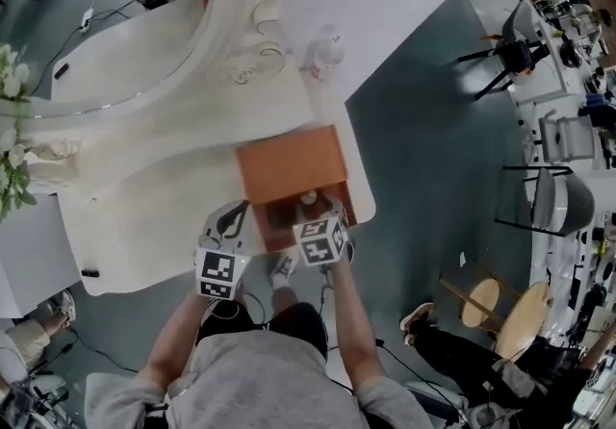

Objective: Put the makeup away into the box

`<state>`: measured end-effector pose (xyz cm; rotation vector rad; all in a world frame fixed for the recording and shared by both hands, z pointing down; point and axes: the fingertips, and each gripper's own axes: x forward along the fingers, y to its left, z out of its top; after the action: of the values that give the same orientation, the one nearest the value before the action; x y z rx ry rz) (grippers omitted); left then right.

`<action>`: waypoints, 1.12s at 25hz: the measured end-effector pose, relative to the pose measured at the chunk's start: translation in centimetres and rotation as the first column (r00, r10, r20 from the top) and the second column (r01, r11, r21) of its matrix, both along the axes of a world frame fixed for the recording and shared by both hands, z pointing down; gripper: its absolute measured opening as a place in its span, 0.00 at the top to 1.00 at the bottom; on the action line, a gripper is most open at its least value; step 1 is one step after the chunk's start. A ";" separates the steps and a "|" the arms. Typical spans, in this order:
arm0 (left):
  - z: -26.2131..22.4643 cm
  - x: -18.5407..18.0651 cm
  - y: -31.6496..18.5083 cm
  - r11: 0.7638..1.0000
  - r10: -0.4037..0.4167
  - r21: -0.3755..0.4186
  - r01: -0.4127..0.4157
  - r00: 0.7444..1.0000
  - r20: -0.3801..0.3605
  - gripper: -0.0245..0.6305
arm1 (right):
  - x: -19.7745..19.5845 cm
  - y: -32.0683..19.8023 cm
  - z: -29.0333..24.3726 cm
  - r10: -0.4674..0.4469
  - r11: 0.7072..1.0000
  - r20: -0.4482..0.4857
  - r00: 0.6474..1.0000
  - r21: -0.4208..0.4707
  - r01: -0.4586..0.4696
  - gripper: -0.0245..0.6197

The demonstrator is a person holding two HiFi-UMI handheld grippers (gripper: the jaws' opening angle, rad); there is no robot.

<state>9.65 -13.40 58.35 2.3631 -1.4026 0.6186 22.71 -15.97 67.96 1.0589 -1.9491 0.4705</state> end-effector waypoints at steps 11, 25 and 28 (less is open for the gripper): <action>0.9 -0.6 -0.4 0.999 -0.036 -0.021 0.037 0.999 0.004 0.96 | -0.4 -0.4 2.1 -0.017 0.998 -0.040 0.999 -0.058 0.014 0.62; -2.4 1.7 0.8 0.998 -0.044 0.052 0.043 0.999 0.011 0.96 | 1.3 0.5 -3.4 -0.003 0.998 0.033 0.999 0.056 0.002 0.62; -4.0 2.4 1.3 0.995 -0.049 0.083 0.048 0.999 0.009 0.96 | 2.0 0.7 -6.6 0.015 0.992 0.097 0.995 0.122 -0.027 0.62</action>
<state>12.04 -12.10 54.34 2.3848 -1.5129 0.5711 24.69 -15.29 61.41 1.1546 -2.0751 0.4238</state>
